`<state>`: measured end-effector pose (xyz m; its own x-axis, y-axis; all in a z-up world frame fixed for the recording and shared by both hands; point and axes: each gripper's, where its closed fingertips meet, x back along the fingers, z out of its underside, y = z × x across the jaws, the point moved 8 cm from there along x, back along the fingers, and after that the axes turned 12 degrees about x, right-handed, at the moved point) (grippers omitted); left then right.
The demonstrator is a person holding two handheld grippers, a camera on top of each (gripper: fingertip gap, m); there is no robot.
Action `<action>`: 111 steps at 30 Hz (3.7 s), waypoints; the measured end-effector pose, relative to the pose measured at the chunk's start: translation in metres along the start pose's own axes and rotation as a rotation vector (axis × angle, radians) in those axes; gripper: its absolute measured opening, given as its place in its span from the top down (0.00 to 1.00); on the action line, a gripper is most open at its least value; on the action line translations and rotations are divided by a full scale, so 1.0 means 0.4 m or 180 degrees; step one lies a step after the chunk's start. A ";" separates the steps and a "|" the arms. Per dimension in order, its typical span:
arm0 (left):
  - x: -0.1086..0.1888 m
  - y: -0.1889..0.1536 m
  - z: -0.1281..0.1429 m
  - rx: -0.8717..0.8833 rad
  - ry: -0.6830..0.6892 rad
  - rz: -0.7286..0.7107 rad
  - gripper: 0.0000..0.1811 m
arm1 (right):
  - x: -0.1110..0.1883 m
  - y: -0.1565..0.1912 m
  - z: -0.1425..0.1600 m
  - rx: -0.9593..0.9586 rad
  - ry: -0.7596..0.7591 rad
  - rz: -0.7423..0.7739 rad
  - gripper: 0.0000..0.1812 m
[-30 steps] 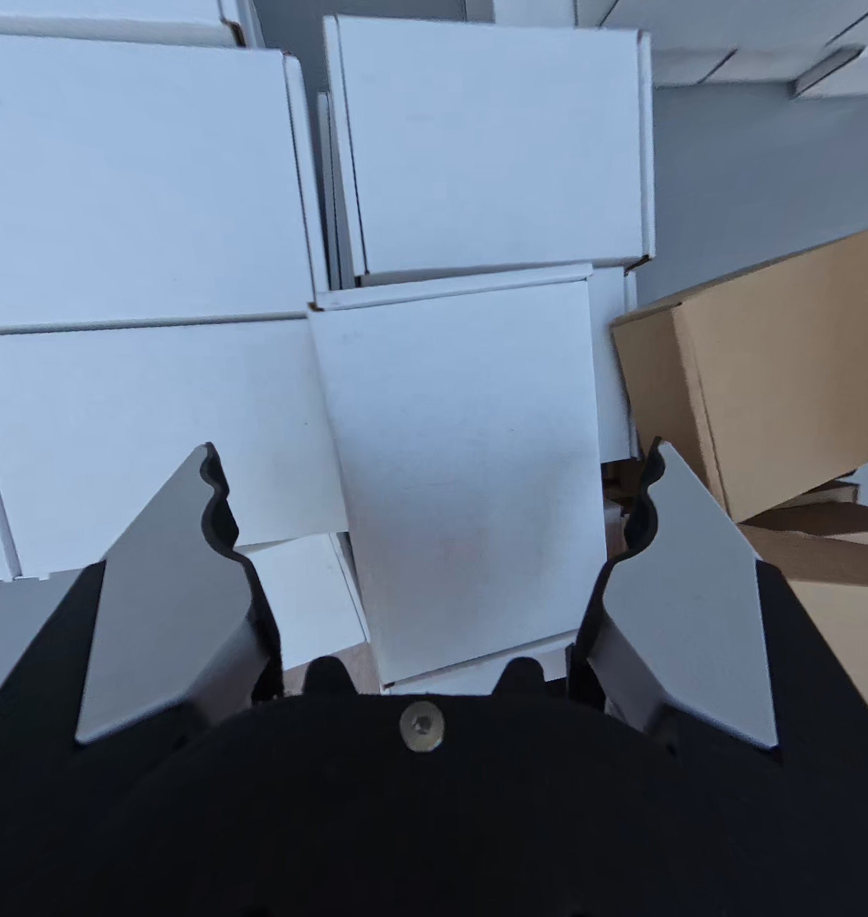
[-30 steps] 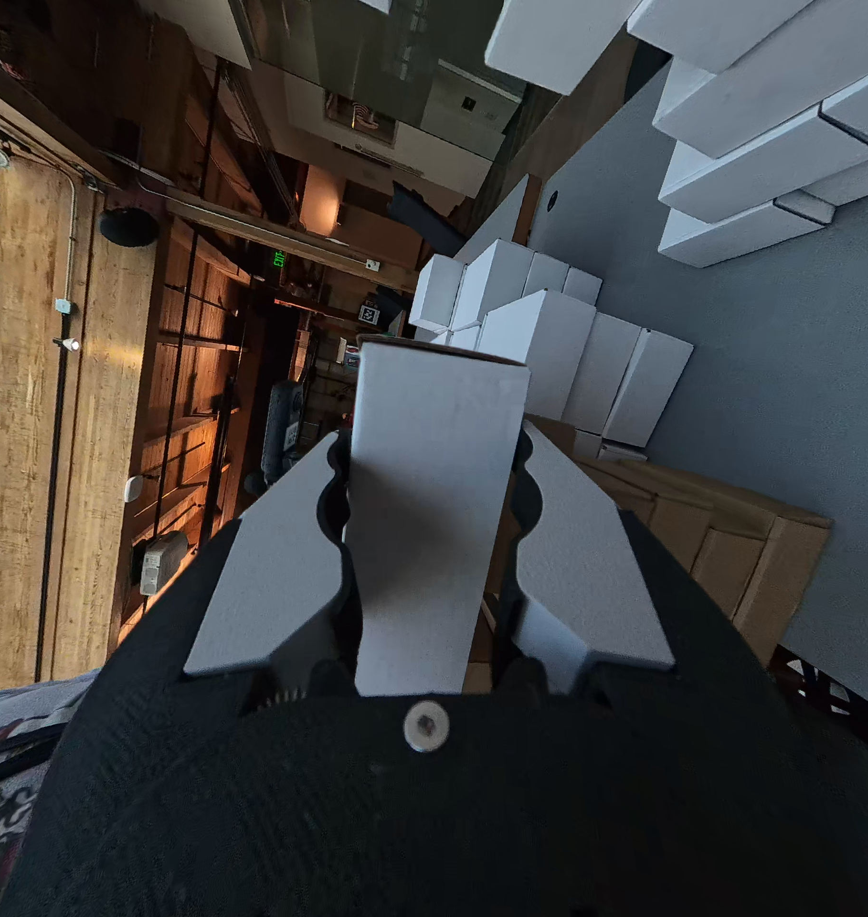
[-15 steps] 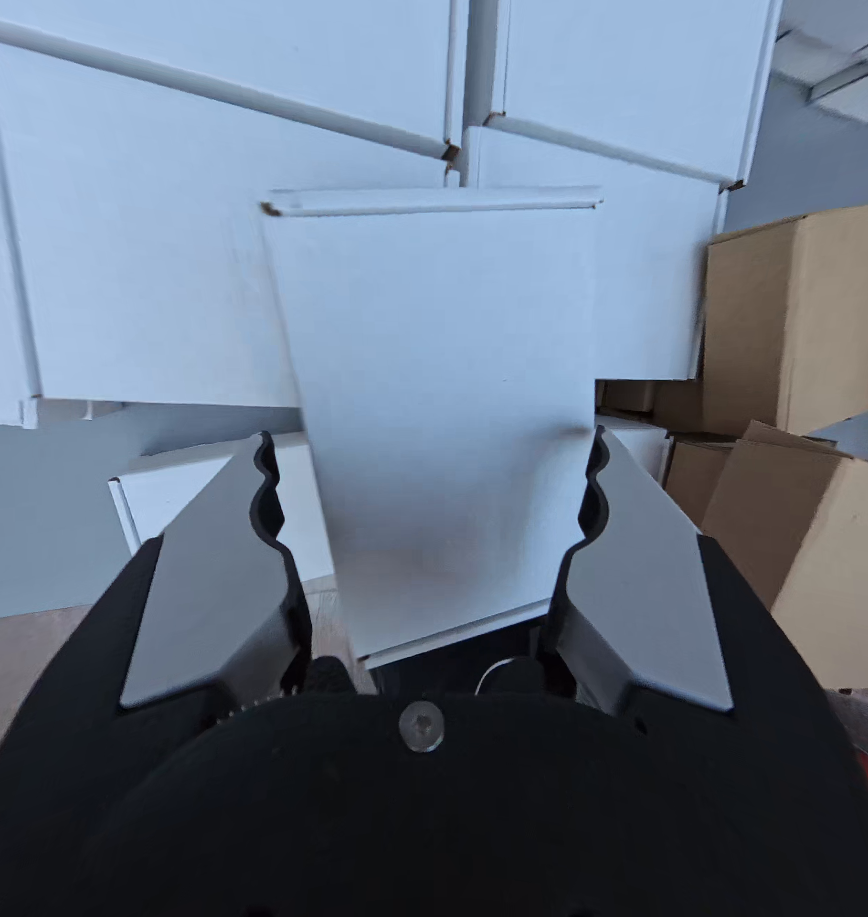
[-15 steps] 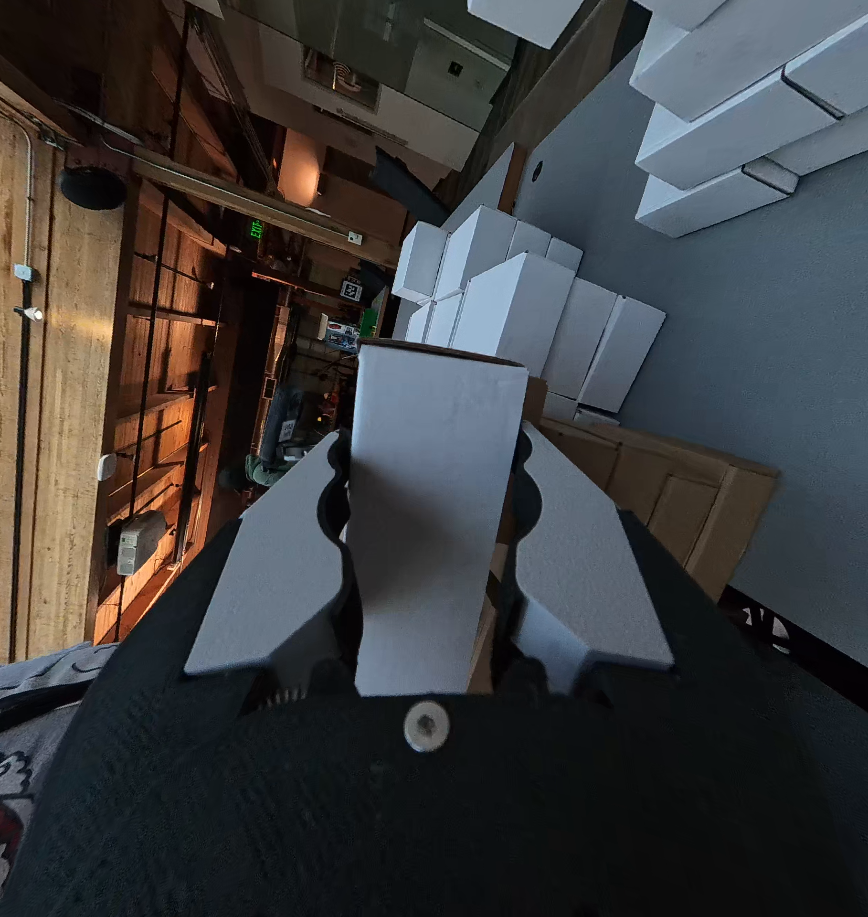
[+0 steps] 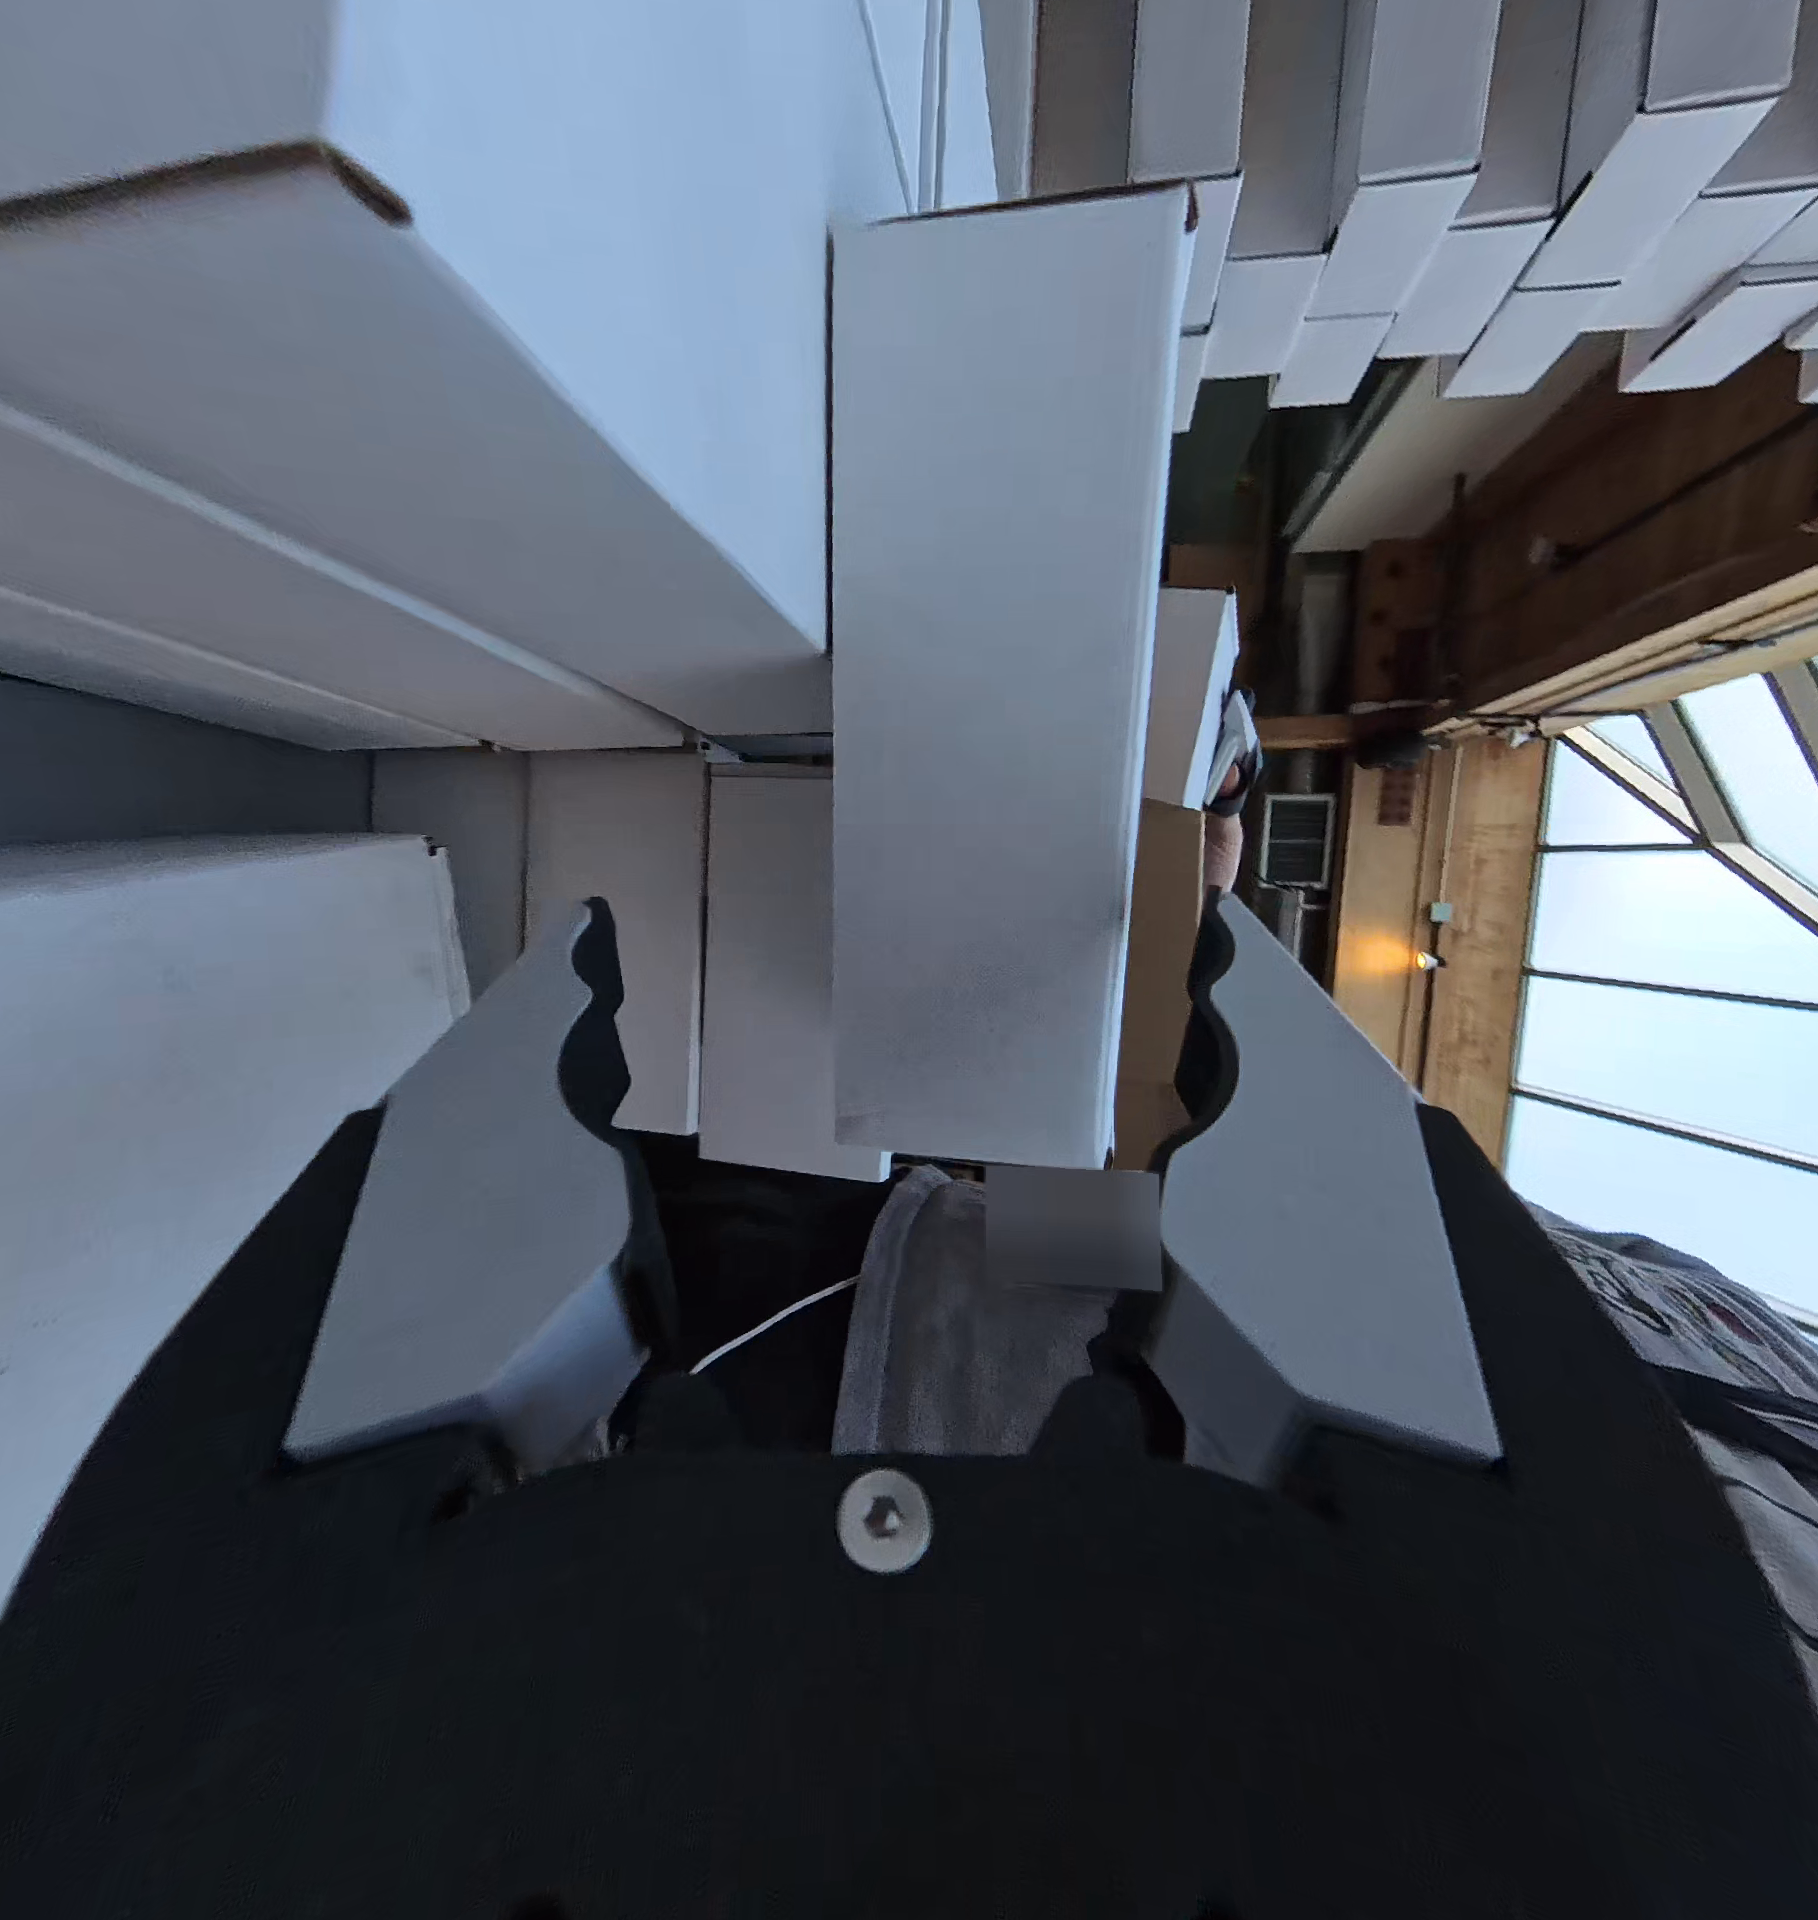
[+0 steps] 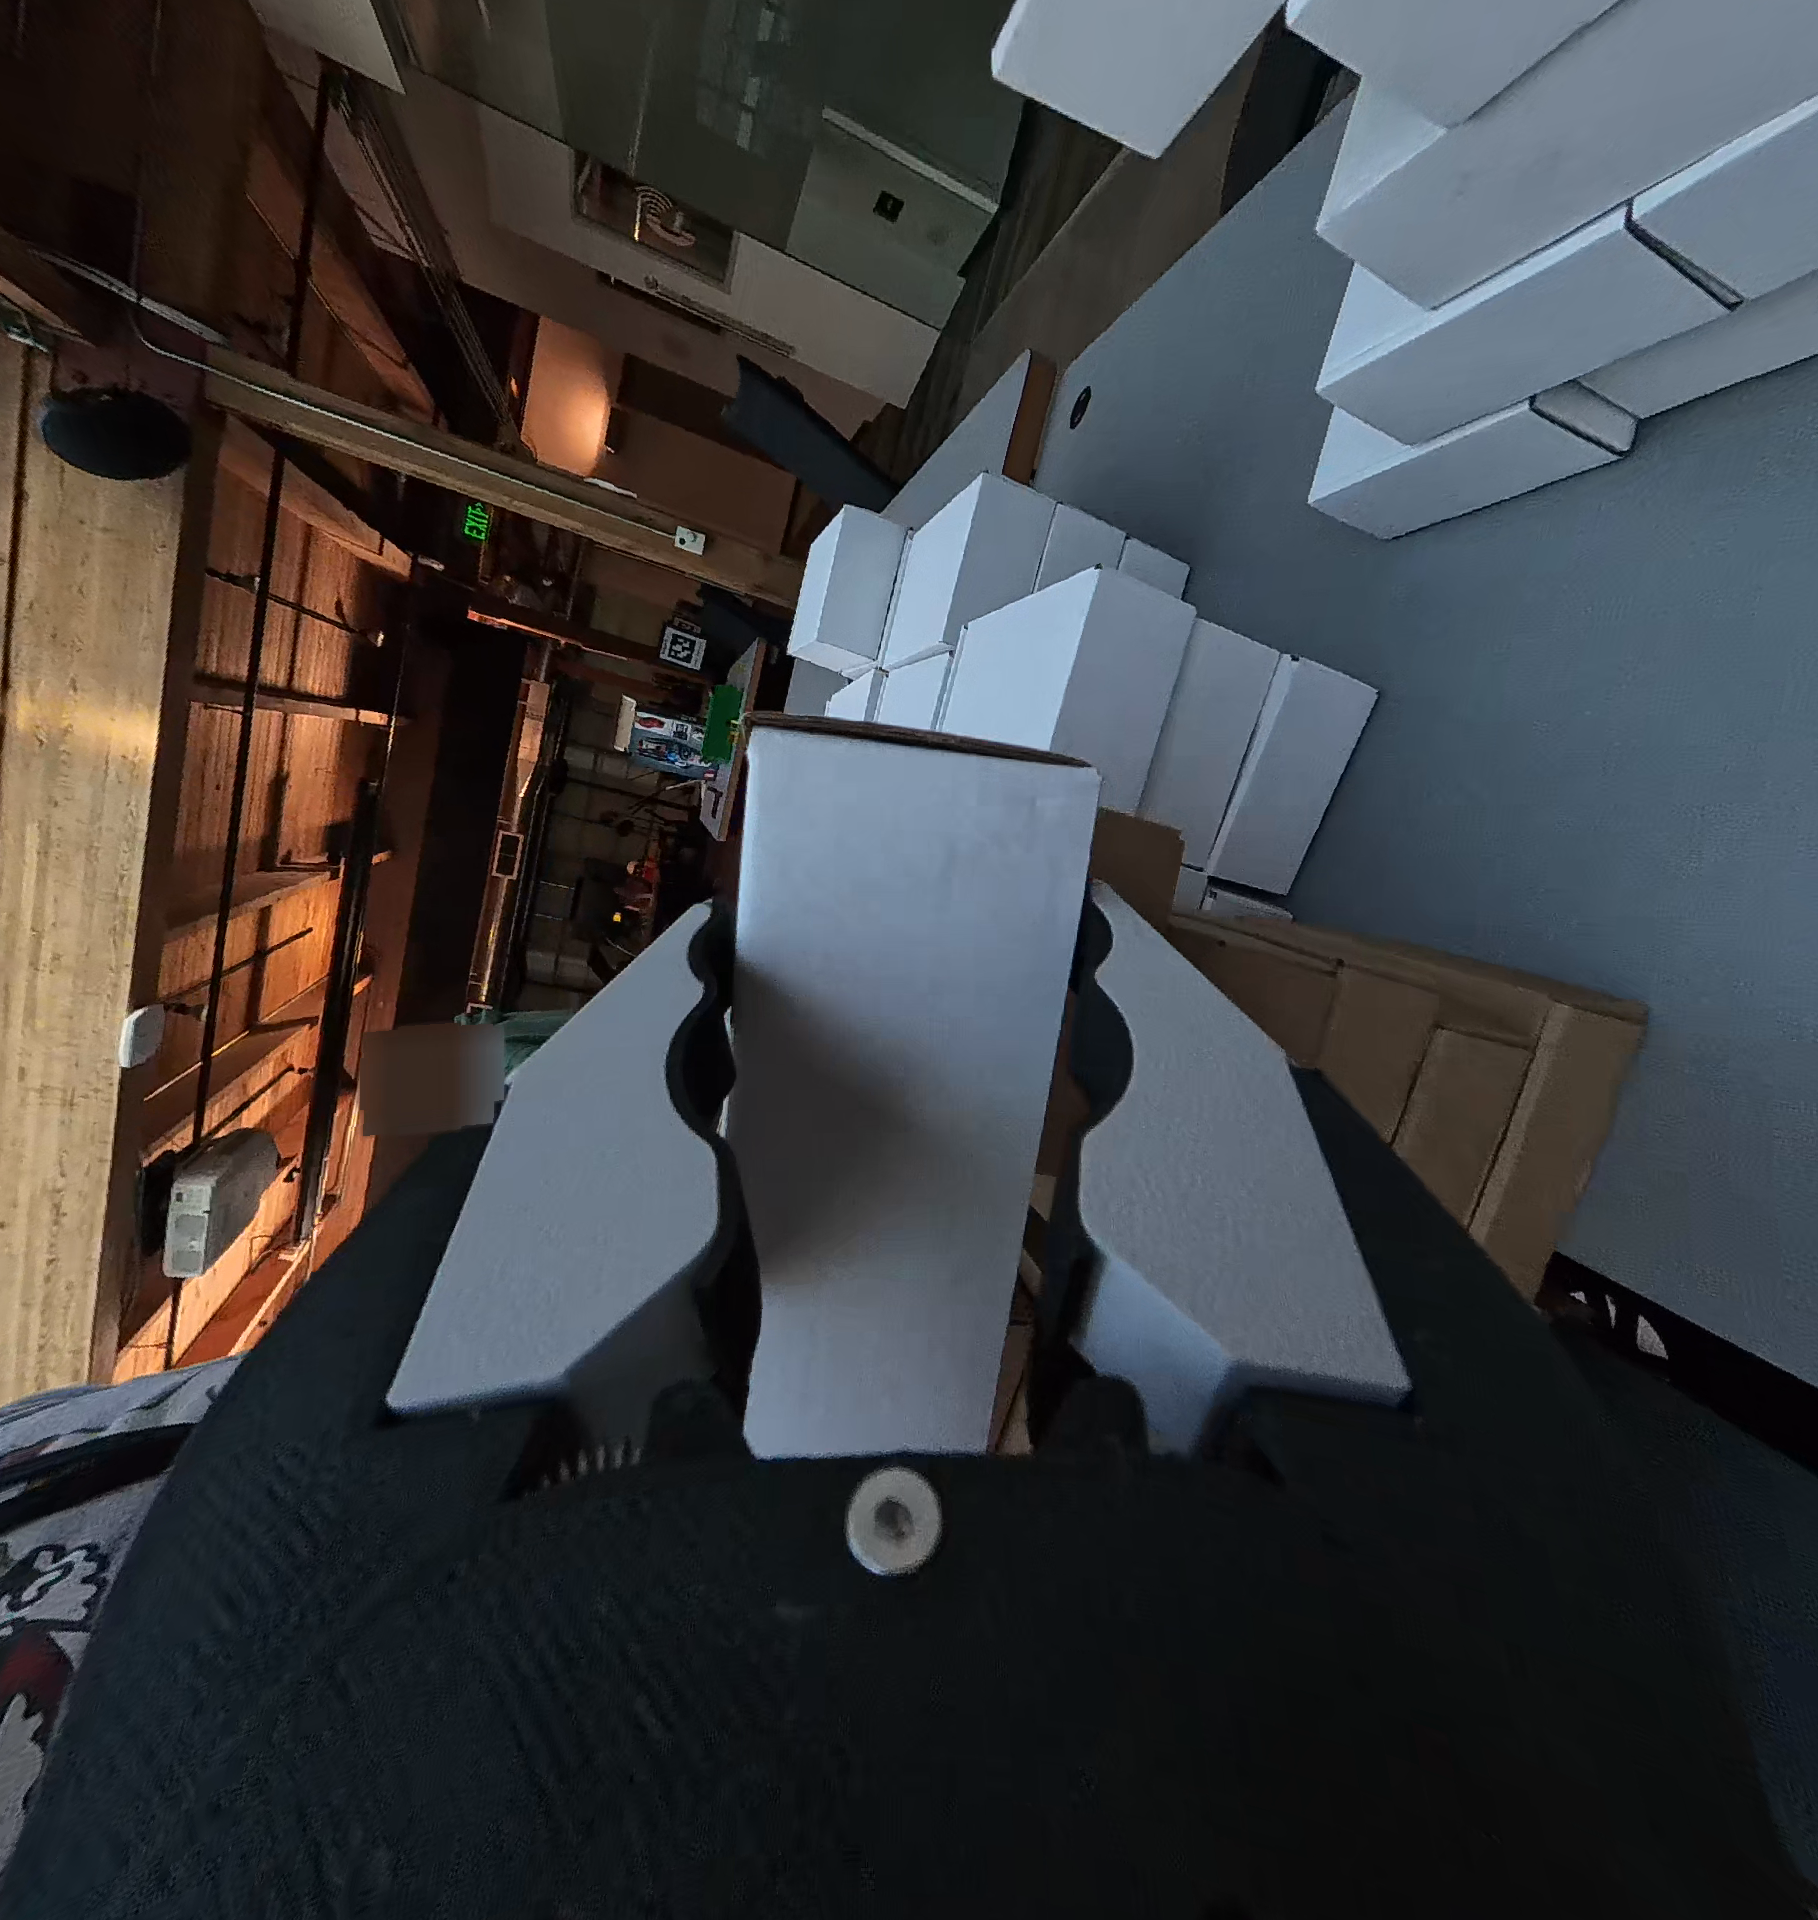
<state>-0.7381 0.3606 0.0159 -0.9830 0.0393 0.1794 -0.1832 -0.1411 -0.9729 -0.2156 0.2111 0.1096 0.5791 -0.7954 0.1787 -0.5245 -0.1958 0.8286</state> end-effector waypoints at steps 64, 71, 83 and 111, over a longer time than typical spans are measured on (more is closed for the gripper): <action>-0.105 -0.686 0.256 -0.1342 0.0479 0.0489 0.66 | 0.603 0.189 0.044 -0.0742 -0.0292 -0.0785 0.65; -0.329 -1.010 0.310 -0.1226 0.1053 0.0961 0.66 | 0.676 0.338 -0.195 -0.0616 -0.0289 -0.0905 0.65; -0.557 -1.639 0.044 -0.1669 0.1086 0.0537 0.66 | 0.428 0.819 -0.902 0.0251 -0.0264 -0.1119 0.65; -0.911 -1.782 -0.295 -0.0595 0.2026 0.0436 0.66 | 0.093 0.696 -1.317 -0.0425 0.0563 -0.0401 0.65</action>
<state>-0.2479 0.5637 0.6267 -0.7875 0.6162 -0.0127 0.0043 -0.0150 -0.9999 -0.0113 0.4293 0.6265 0.7411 -0.6544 0.1500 -0.3610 -0.2001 0.9108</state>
